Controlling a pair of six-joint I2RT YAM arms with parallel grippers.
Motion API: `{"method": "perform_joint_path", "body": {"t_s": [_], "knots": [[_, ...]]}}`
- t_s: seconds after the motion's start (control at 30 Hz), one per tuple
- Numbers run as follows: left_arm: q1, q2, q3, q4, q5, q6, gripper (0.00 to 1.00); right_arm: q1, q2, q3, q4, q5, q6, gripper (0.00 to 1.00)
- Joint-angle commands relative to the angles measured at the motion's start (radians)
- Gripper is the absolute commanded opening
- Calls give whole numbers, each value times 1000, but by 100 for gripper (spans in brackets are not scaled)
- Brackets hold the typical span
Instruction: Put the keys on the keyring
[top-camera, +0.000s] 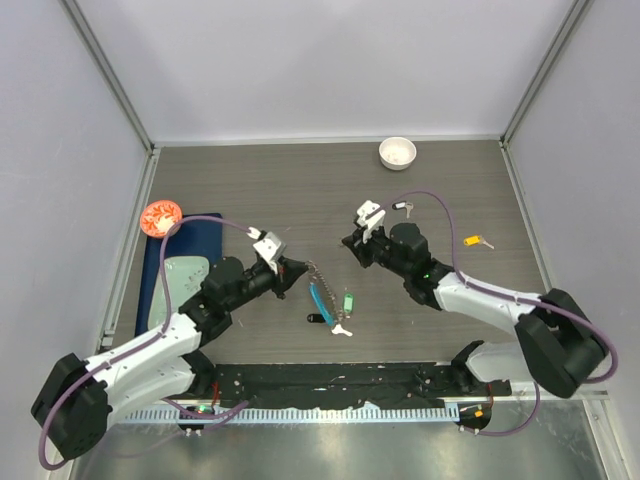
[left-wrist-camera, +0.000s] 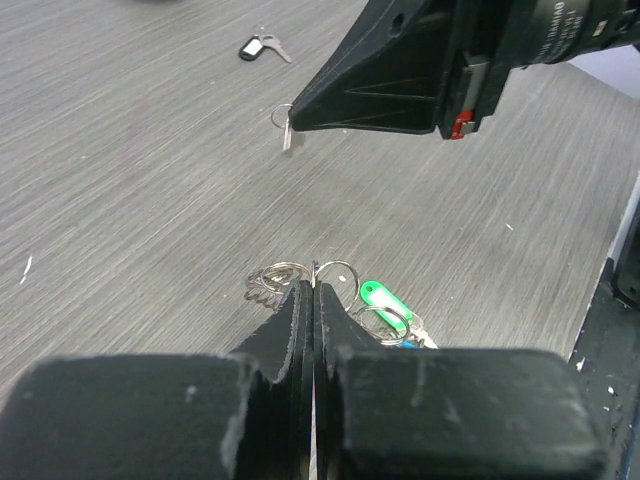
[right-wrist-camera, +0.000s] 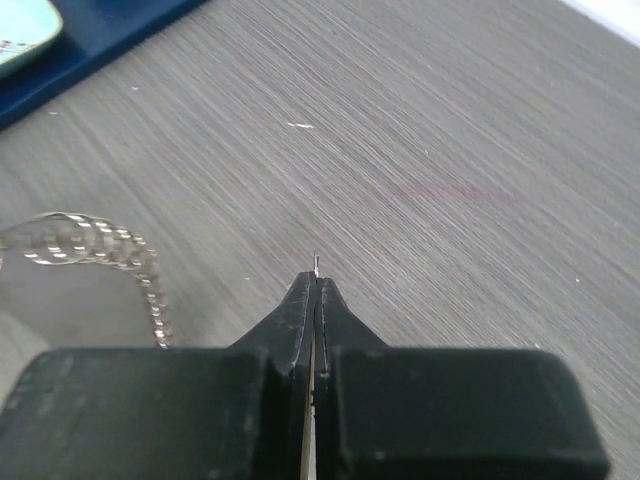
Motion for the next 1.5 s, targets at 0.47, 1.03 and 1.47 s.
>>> {"method": "perform_joint_path", "body": {"t_s": [0.47, 1.03, 1.47], "knots": [[13, 72, 359, -494, 306, 401, 0, 130, -351, -86, -35, -232, -180, 1], [98, 159, 482, -695, 541, 610, 0, 214, -362, -48, -135, -193, -292, 1], [98, 167, 459, -554, 598, 509, 0, 243, -338, -20, -120, -182, -317, 1]]}}
